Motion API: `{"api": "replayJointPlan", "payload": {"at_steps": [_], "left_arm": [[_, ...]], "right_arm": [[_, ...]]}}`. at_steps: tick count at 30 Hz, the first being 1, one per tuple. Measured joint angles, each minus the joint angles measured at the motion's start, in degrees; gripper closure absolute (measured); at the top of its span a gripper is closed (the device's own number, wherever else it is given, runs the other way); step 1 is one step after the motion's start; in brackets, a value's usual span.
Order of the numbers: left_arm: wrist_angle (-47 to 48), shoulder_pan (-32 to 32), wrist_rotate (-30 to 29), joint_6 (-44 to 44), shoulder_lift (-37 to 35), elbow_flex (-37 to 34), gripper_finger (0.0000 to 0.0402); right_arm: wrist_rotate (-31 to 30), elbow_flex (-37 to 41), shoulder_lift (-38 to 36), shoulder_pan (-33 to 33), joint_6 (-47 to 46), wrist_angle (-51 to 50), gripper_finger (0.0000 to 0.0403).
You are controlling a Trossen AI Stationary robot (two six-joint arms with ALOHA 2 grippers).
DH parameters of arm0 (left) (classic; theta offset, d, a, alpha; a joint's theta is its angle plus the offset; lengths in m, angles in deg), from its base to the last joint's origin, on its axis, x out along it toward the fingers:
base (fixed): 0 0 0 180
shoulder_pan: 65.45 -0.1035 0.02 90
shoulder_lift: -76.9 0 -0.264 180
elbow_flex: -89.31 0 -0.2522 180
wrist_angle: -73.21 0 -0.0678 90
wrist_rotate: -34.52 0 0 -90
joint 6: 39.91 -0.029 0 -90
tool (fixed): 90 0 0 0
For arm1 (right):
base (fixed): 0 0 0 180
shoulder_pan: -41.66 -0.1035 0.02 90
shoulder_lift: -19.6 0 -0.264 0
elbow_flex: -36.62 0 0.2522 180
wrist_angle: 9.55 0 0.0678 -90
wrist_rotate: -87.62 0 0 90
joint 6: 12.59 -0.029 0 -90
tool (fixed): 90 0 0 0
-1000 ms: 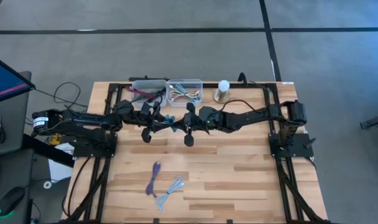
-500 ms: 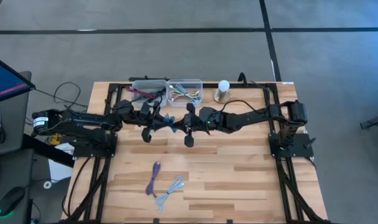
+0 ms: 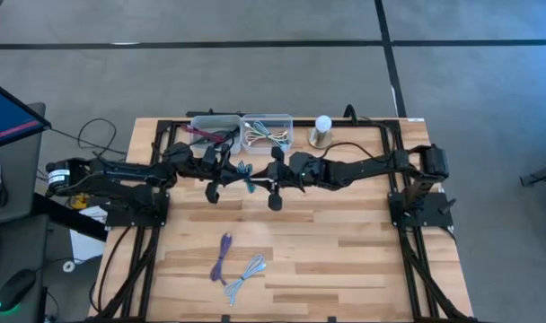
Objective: Pick & Place USB Port
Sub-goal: Put the black and blue USB cable into the gray bin
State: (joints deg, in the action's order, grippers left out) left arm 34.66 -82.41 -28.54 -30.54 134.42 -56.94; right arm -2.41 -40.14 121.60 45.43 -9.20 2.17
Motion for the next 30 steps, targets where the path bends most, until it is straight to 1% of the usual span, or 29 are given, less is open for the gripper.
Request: {"api": "replayJointPlan", "payload": {"at_steps": [7,11,13,16,20,22,26,30], "left_arm": [[1.01,-2.75,0.35,-0.03,-1.79,-0.13,0.0394],[6.34,-5.86,0.32,-1.28,-5.83,-0.13,0.0394],[12.25,-8.17,0.29,-2.91,-8.99,-0.15,0.0394],[19.31,-12.13,0.07,-4.71,-13.63,-0.18,0.0394],[21.04,-18.02,0.02,-4.87,-17.93,-0.19,0.0394],[21.28,-21.26,0.05,-5.62,-19.29,-0.17,0.0394],[24.77,-28.92,-0.12,-6.17,-19.41,-0.15,0.0394],[27.38,-35.41,-0.45,-7.55,-16.75,-0.15,0.0394]], "right_arm": [[-0.26,0.26,-8.43,0.07,4.13,-10.72,0.0342],[-0.75,2.70,-14.93,0.22,5.59,-14.08,0.0341],[-2.19,4.30,-17.98,0.24,5.60,-16.79,0.0341],[-5.00,8.46,-23.16,-0.37,5.60,-17.82,0.0340],[-8.06,15.50,-29.74,-1.95,5.32,-16.80,0.0340],[-9.43,19.31,-32.71,-2.98,3.52,-15.87,0.0340],[-13.53,27.18,-37.18,-5.71,-2.00,-14.02,0.0340],[-18.69,34.49,-39.46,-9.30,-6.49,-9.14,0.0340]]}}
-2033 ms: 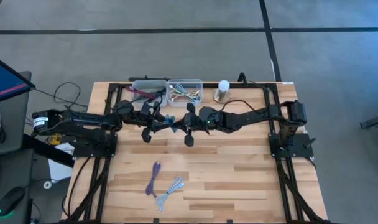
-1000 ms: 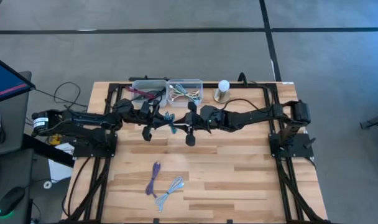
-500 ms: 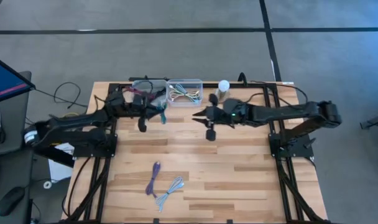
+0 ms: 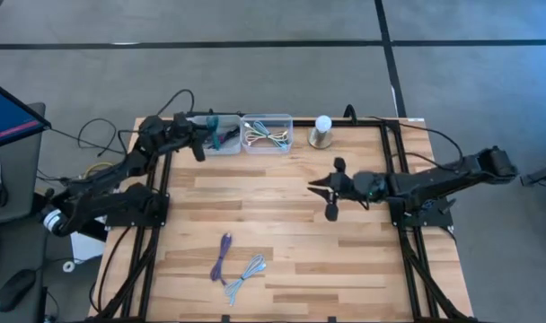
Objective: Pick & Place USB Port
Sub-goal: Put the black and blue USB cable into the gray bin
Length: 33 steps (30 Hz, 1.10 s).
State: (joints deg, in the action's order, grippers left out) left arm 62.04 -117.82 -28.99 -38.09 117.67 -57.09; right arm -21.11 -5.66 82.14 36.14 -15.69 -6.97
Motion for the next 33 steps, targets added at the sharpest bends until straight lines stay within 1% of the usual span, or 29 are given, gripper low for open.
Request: {"api": "replayJointPlan", "payload": {"at_steps": [3,6,11,13,15,18,21,23,27,29,31,33], "left_arm": [[0.08,-3.15,0.05,-0.26,2.68,0.01,0.0394],[0.14,-4.54,0.03,-1.76,5.62,0.96,0.0394],[0.75,-5.17,0.07,-4.06,11.31,4.99,0.0394],[3.98,-5.17,-0.43,-6.04,13.54,7.59,0.0394],[9.18,-5.17,-1.84,-8.09,15.60,10.61,0.0394],[17.53,-5.17,-3.91,-11.48,17.78,14.97,0.0394],[22.94,-5.17,-5.35,-13.62,18.90,18.23,0.0394],[25.10,-5.17,-5.81,-14.68,19.38,19.35,0.0394],[26.76,-5.15,-5.94,-15.65,20.08,19.87,0.0394],[27.78,-5.15,-6.11,-16.41,20.76,19.87,0.0394],[28.49,-5.13,-7.63,-16.45,21.67,19.87,0.0394],[29.55,-4.91,-9.20,-16.45,22.62,19.87,0.0394]], "right_arm": [[-4.00,4.03,-0.53,-2.76,-3.22,3.29,0.0340],[-8.76,6.82,-0.46,-5.31,-5.52,6.36,0.0340],[-14.01,8.16,-0.46,-8.24,-8.48,6.90,0.0340],[-15.36,8.22,-0.46,-9.22,-8.91,6.67,0.0340],[-16.16,8.22,-0.46,-10.23,-8.98,6.65,0.0340],[-16.31,8.22,-0.46,-11.57,-9.04,6.59,0.0340],[-16.39,8.22,-0.46,-13.07,-10.30,5.38,0.0340],[-17.78,8.22,-0.14,-14.15,-11.86,2.65,0.0340],[-23.87,8.24,1.28,-16.55,-15.90,-2.05,0.0340],[-26.22,8.24,1.80,-17.57,-16.97,-2.74,0.0340],[-27.84,8.24,2.27,-18.40,-16.97,-2.01,0.0340],[-28.13,8.24,2.31,-18.93,-16.96,-1.94,0.0340]]}}
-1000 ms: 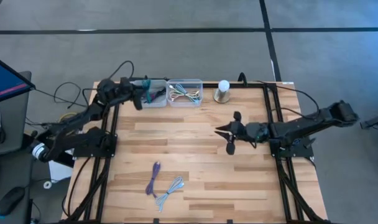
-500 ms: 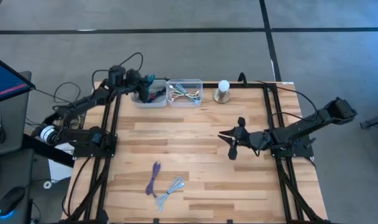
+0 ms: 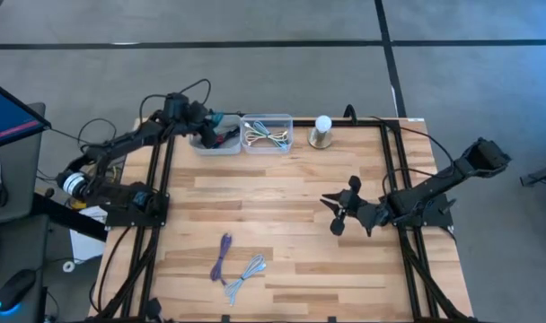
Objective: Pick & Place USB Port
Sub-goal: Put the black and blue USB cable into the gray bin, then put the violet USB cable into the transparent bin
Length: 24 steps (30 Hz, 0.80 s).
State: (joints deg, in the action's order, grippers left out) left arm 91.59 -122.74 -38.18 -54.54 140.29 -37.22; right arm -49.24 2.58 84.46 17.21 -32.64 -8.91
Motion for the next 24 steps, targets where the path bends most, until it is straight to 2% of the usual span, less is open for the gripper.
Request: {"api": "replayJointPlan", "payload": {"at_steps": [12,17,24], "left_arm": [[0.93,2.14,-0.38,1.37,7.07,0.00,0.0386],[0.52,3.09,-0.77,2.05,7.37,0.00,0.0355],[0.39,3.29,-0.87,4.63,5.40,-0.02,0.0293]], "right_arm": [[-0.19,0.00,-0.02,0.20,0.68,1.48,0.0340],[-0.19,0.00,-0.02,0.20,0.94,1.46,0.0340],[-0.19,0.00,-0.04,0.20,1.09,1.48,0.0340]]}}
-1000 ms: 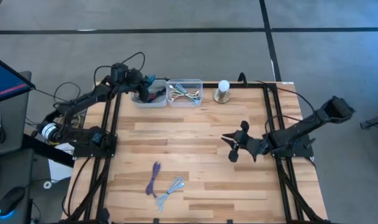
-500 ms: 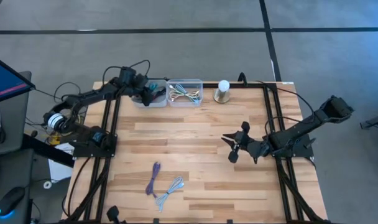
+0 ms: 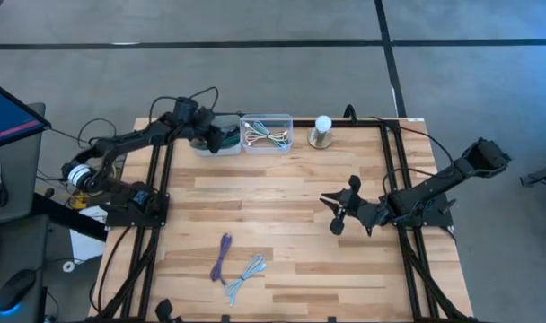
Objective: Pick & Place USB Port
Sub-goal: Put the violet USB cable into the transparent bin
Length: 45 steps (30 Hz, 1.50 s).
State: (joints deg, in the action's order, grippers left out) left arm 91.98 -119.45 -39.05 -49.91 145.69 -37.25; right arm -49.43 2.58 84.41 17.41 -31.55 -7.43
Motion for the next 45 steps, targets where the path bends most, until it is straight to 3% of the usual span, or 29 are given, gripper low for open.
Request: {"api": "replayJointPlan", "payload": {"at_steps": [3,10,12,20,28,35,40,45], "left_arm": [[-0.18,0.41,0.97,0.02,-1.65,0.00,0.0277],[-0.89,3.65,14.00,0.02,-8.55,0.00,0.0284],[-0.92,5.70,15.28,1.21,-10.98,0.00,0.0291],[2.20,20.04,15.39,4.58,-19.18,-0.04,0.0304],[1.59,35.95,15.54,7.41,-22.83,-0.09,0.0304],[-11.71,39.94,15.17,9.59,-22.60,-0.09,0.0304],[-12.34,40.25,13.58,20.61,-22.60,-0.09,0.0305],[-12.30,42.37,13.74,17.94,-22.98,-0.09,0.0314]], "right_arm": [[0.00,0.00,0.00,0.00,0.00,0.01,0.0340],[0.30,0.00,0.00,1.99,0.00,0.02,0.0340],[0.41,0.00,0.00,2.72,0.00,0.02,0.0340],[0.66,0.00,0.00,4.18,0.01,0.88,0.0340],[0.63,0.00,0.00,4.17,4.51,2.27,0.0340],[0.63,0.00,-0.02,4.17,4.55,4.57,0.0340],[0.55,0.00,-0.02,4.81,4.52,4.74,0.0340],[-2.58,0.00,-0.16,4.42,11.65,7.74,0.0340]]}}
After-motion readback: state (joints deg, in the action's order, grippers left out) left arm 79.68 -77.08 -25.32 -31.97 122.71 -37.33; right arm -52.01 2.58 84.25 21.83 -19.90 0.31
